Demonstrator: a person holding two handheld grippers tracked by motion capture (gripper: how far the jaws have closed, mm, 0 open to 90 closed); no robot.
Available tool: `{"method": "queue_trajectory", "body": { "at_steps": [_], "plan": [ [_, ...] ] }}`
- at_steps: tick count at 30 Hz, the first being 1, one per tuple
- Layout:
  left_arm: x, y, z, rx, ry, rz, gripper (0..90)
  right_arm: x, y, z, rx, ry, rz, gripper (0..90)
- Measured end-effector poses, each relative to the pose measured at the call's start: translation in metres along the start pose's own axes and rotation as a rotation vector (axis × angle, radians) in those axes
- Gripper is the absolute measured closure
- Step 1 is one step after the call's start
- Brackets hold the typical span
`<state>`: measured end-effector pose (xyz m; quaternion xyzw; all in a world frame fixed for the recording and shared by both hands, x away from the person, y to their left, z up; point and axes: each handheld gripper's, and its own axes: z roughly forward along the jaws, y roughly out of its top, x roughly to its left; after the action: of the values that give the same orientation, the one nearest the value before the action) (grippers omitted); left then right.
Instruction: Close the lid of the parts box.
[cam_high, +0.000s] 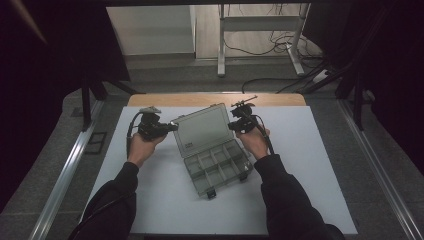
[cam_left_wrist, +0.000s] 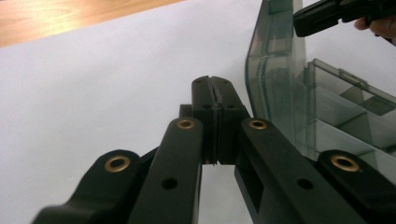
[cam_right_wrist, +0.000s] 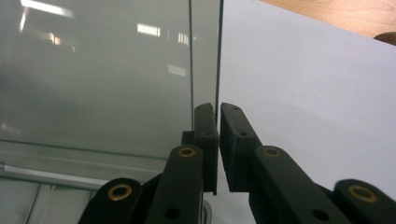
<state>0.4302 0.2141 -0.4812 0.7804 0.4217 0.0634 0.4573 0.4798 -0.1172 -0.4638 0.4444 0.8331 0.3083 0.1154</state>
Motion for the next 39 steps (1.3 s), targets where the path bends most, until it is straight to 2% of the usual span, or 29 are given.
{"method": "queue_trajectory", "body": {
  "at_steps": [10,15,21,31,39],
  "plan": [
    [-0.011,0.002,-0.007,0.001,-0.027,0.030,89.4,-0.004,-0.007,-0.016,-0.011,0.028,-0.007,82.7],
    [-0.017,0.002,-0.010,0.007,-0.038,0.036,89.3,-0.004,-0.011,-0.026,-0.011,0.036,-0.028,82.7],
    [-0.026,0.002,-0.012,0.031,-0.031,0.047,89.6,-0.004,-0.016,-0.039,-0.012,0.041,-0.060,85.3],
    [-0.043,0.000,-0.018,0.040,-0.051,0.063,89.6,-0.004,-0.027,-0.055,-0.026,0.081,-0.053,88.6],
    [-0.054,-0.005,-0.020,0.055,-0.076,0.080,89.6,-0.007,-0.037,-0.067,-0.040,0.086,-0.052,88.8]
  ]
}}
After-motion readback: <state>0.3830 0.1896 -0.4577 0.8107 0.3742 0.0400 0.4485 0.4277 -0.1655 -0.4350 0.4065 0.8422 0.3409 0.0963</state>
